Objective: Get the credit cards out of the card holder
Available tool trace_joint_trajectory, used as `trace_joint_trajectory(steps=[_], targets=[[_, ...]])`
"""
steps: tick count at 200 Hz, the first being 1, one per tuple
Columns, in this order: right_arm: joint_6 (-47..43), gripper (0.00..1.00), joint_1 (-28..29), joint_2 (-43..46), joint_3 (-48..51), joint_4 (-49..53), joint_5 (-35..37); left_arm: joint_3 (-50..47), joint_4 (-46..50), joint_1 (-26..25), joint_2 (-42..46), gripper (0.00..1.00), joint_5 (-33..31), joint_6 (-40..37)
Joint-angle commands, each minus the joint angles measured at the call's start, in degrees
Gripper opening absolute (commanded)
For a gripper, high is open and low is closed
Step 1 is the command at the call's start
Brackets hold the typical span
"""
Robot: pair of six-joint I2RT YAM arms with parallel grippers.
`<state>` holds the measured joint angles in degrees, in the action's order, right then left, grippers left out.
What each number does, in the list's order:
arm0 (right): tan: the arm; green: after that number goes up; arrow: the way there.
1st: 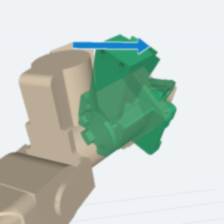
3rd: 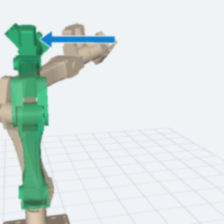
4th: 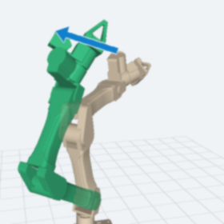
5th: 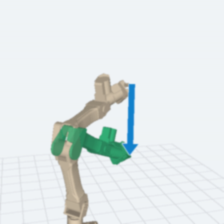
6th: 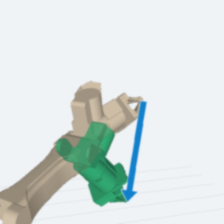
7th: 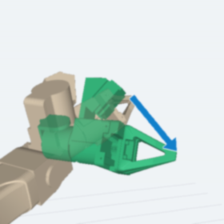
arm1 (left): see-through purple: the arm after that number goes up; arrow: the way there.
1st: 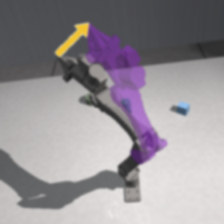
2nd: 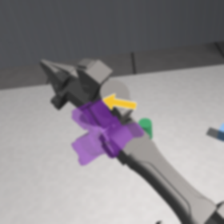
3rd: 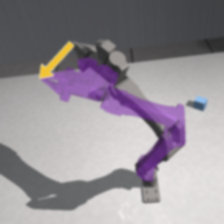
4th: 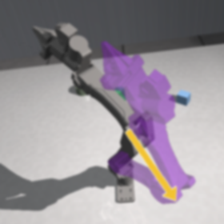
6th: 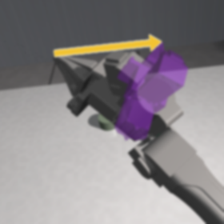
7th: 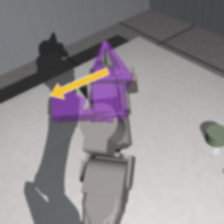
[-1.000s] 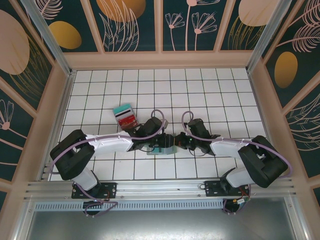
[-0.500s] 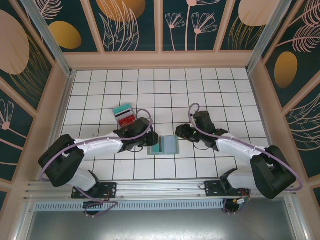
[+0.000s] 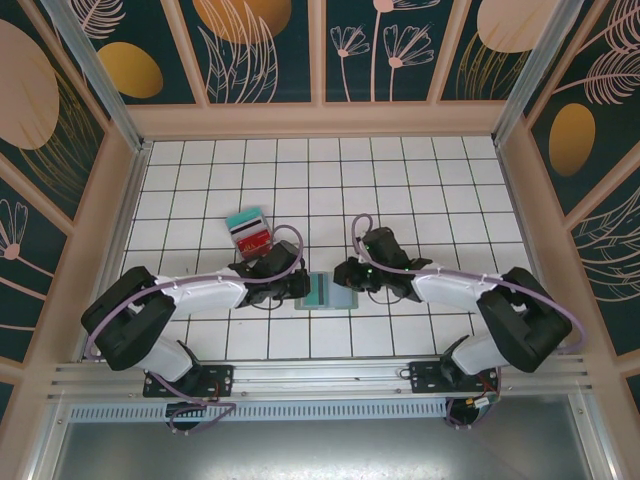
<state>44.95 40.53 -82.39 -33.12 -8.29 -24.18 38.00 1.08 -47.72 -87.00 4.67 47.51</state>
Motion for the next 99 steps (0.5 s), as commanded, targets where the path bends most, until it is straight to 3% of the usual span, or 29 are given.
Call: trace_joint_trajectory(steps=[1, 99], targets=[[1.73, 0.14, 1.07, -2.09, -1.22, -4.25, -2.21, -0.57, -0.48, 0.18, -0.98, 0.11, 0.66, -0.92], [2.33, 0.18, 1.64, -8.54, -1.58, -6.99, -5.37, -1.57, 0.5, 0.19, -1.68, 0.07, 0.26, -0.31]])
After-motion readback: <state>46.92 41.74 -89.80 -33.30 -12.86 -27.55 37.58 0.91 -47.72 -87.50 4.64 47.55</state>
